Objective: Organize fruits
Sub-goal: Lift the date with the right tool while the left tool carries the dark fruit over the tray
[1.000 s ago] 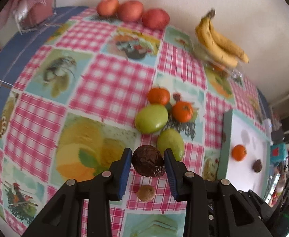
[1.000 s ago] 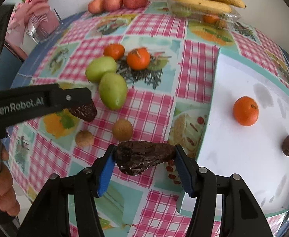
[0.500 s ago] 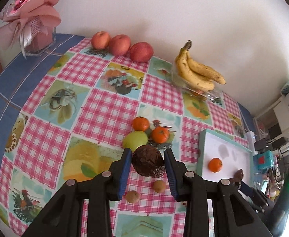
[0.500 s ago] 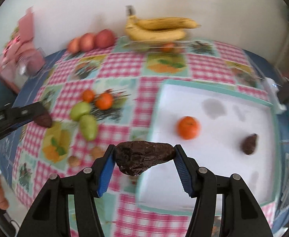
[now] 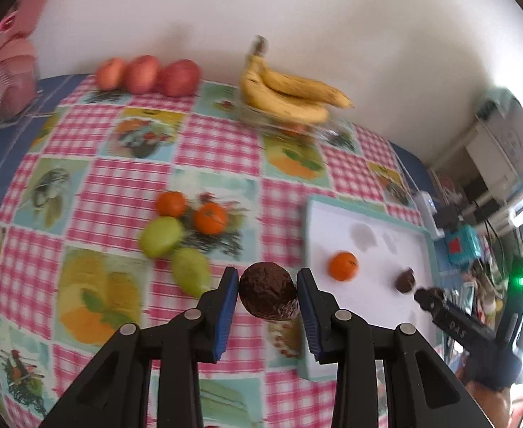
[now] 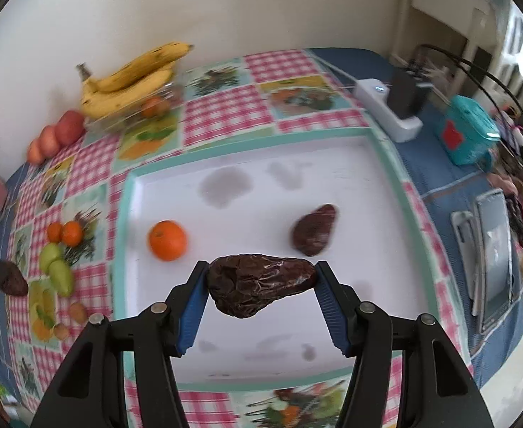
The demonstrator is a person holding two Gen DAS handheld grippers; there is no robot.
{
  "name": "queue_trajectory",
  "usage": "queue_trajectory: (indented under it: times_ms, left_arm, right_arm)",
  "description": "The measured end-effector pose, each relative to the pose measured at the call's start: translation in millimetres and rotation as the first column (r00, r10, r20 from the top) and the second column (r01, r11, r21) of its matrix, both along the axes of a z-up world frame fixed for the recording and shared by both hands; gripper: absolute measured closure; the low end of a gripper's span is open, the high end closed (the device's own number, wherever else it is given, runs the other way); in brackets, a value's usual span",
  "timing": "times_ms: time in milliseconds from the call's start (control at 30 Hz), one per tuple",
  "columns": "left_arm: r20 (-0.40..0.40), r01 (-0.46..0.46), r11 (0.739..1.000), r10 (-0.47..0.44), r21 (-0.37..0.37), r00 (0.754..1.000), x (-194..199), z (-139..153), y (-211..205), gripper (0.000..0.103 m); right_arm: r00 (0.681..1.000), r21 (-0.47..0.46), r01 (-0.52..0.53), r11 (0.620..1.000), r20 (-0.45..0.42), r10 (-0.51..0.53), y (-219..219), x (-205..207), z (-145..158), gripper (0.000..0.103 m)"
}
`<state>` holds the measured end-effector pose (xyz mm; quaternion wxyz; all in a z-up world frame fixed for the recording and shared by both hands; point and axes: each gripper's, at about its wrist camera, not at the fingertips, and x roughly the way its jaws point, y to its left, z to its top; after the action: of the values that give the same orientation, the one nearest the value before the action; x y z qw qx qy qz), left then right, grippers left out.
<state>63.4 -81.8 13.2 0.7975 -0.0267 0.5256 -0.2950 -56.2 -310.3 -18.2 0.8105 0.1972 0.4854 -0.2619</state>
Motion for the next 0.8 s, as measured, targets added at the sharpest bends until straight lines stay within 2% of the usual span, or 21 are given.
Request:
queue_trajectory:
  times_ms: [333,633,800]
  left_arm:
    - [-0.054,0.195,0.981,-0.195,-0.007,0.979,-38,-14,-68,0.067]
    - [-0.078,0.268,0.963,-0.265,0.029,0.961,-56,-27,-96,0.067]
    - [-0.09,0.294,0.953,-0.287,0.076,0.954,-61,-40,-108,0.067]
  right_arm:
    - [0.998,-0.031,0.062,0.998,0.011,-0.062,-21,-19,8,0.042]
    - [0.997,-0.04,0.078,0.996,0.012,-0.077,-25,-24,10,0.042]
    - [0.998,-0.027,0.069,0.997,-0.007,-0.069,-24,-21,2,0.042]
